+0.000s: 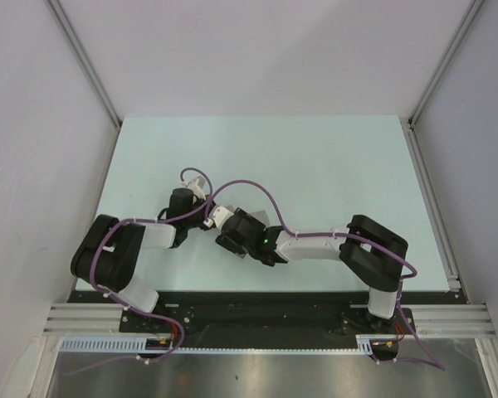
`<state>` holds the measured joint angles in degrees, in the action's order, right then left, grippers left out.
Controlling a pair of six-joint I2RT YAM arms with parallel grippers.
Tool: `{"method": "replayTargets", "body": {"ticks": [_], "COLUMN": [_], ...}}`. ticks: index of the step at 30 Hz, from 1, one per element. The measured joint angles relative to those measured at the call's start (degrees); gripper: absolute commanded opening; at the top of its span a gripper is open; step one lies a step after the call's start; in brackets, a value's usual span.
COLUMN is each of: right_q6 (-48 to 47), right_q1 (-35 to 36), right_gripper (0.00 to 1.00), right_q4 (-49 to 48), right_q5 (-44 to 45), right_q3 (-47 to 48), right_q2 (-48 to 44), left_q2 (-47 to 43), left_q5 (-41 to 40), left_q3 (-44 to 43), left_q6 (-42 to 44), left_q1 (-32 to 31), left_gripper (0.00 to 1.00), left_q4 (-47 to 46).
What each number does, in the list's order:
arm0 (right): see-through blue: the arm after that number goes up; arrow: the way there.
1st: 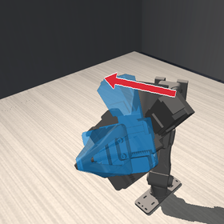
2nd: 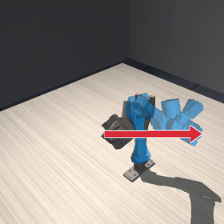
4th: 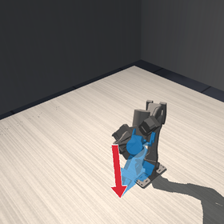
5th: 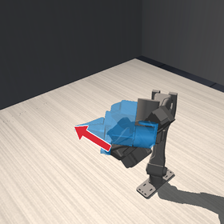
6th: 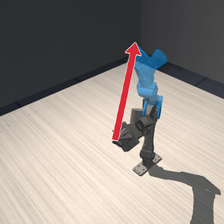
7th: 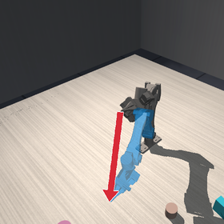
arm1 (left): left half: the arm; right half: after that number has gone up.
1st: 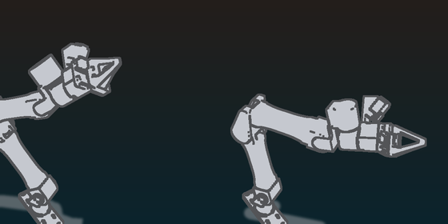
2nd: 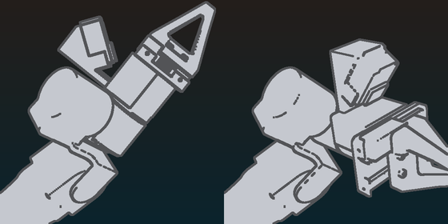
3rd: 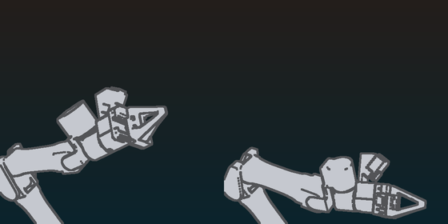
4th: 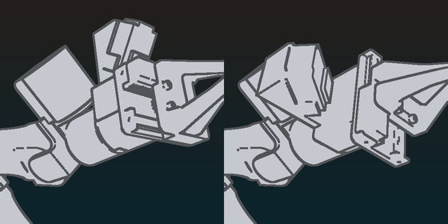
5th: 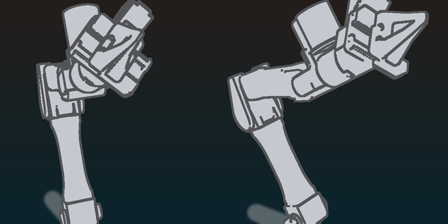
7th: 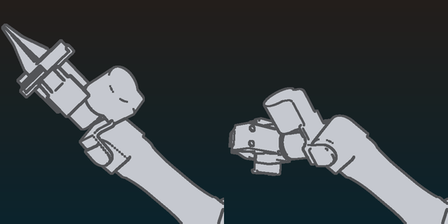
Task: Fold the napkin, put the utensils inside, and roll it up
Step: Roll the napkin with the utensil
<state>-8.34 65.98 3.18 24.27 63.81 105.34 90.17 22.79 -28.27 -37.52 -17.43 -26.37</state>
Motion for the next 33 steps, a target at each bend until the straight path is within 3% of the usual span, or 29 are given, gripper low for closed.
{"method": "replayTargets", "body": {"ticks": [13,15,18,20,22,33], "right_q6": [0.9,2.2,3.9,5.4,7.2,17.1], "right_q1": [-3.8,-5.9,-8.6,-10.6,-13.0,-25.9], "right_gripper": [0.58,0.54,0.48,0.46,0.43,0.41], "right_q4": [-1.2,-1.3,-1.3,-1.2,-1.1,-4.7], "right_q5": [-8.3,-10.7,-14.6,-18.2,-22.5,-54.8], "right_q3": [-0.2,-0.1,-0.1,0.0,0.3,0.9], "right_q2": [2.6,2.9,3.0,3.0,3.0,6.7], "left_q2": [0.2,0.2,0.2,0.1,-0.4,-8.8], "left_q5": [0.2,0.2,0.3,0.4,0.1,-5.7], "left_q3": [-0.3,-0.4,-0.7,-1.2,-1.7,-2.2], "left_q6": [0.0,0.0,0.0,0.2,0.2,1.8], "left_q1": [0.0,0.0,-0.1,-0.1,-0.1,-0.1], "left_gripper": [0.26,0.33,0.53,0.65,0.71,0.75], "left_q4": [0.0,0.0,0.1,0.1,0.8,5.7]}}
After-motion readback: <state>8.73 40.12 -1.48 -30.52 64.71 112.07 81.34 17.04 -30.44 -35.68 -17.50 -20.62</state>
